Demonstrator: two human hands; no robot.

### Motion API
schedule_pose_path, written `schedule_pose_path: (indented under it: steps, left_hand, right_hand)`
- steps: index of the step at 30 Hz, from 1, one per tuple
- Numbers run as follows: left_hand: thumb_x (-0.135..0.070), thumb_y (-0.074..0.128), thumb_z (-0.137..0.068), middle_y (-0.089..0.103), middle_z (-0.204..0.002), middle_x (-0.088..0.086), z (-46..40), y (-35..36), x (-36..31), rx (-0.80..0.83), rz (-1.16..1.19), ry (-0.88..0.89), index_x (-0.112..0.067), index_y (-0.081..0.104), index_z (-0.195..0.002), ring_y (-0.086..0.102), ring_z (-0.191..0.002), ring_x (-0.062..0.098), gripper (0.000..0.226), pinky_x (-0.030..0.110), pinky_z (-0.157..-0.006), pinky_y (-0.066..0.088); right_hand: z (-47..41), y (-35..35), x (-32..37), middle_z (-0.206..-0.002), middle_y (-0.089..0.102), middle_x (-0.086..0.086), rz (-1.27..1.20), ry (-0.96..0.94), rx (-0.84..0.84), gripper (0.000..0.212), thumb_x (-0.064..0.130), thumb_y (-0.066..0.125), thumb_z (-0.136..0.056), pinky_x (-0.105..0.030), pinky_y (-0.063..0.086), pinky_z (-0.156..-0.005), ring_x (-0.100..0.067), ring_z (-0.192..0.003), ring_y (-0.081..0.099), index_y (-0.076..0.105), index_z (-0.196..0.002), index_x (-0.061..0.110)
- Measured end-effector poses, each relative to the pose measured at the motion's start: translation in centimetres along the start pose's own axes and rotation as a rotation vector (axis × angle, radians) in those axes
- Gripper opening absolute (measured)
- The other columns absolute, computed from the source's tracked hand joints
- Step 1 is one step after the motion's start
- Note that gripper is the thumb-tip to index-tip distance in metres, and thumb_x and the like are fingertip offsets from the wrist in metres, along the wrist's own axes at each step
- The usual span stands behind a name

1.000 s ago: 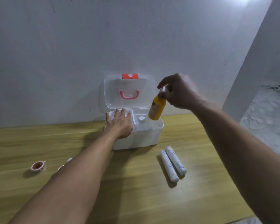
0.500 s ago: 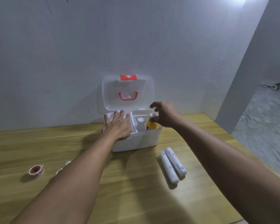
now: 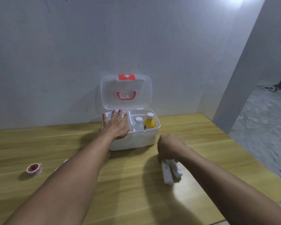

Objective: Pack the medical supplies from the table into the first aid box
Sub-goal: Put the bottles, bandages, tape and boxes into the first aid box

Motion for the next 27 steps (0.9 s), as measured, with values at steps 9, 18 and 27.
schedule_pose_path:
  steps: [9, 18, 27]
  left_hand:
    - [-0.021, 0.019, -0.094, -0.007, -0.162, 0.005, -0.3, 0.2, 0.1, 0.008, -0.006, -0.003, -0.021, 0.008, -0.151, -0.009, -0.149, 0.025, 0.058, 0.059, -0.117, -0.006]
    - [-0.021, 0.017, -0.095, -0.007, -0.162, 0.005, -0.1, 0.1, 0.0, 0.006, 0.003, -0.003, -0.02, 0.008, -0.151, -0.01, -0.149, 0.025, 0.057, 0.058, -0.117, -0.006]
    - [-0.021, 0.017, -0.094, -0.006, -0.162, 0.006, -0.2, 0.3, 0.1, 0.001, 0.016, 0.001, -0.021, 0.008, -0.152, -0.01, -0.149, 0.026, 0.058, 0.06, -0.116, -0.006]
  right_hand:
    - [3.0, -11.4, -0.7, -0.097, 0.069, -0.006, -0.576, -0.139, -0.912, 0.027, 0.028, 0.074, -0.08, -0.026, 0.048, -0.075, -0.021, -0.079, 0.062, 0.073, -0.103, 0.015]
    - [-0.5, -5.9, 1.6, -0.101, 0.061, -0.019, -0.392, -0.307, -1.156, 0.018, 0.018, 0.075, -0.081, -0.023, 0.039, -0.056, -0.032, -0.077, 0.066, 0.066, -0.089, 0.004]
    - [-2.0, -3.3, 1.1, -0.096, 0.063, -0.014, -0.392, -0.312, -1.017, 0.018, 0.023, 0.076, -0.08, -0.025, 0.039, -0.053, -0.032, -0.064, 0.063, 0.069, -0.086, 0.008]
Point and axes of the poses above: each hand's wrist, its own z-axis away from the middle knuckle, its own y-axis out of the palm, x = y × z, the point moved 4 cm from there along -z, towards the middle knuckle
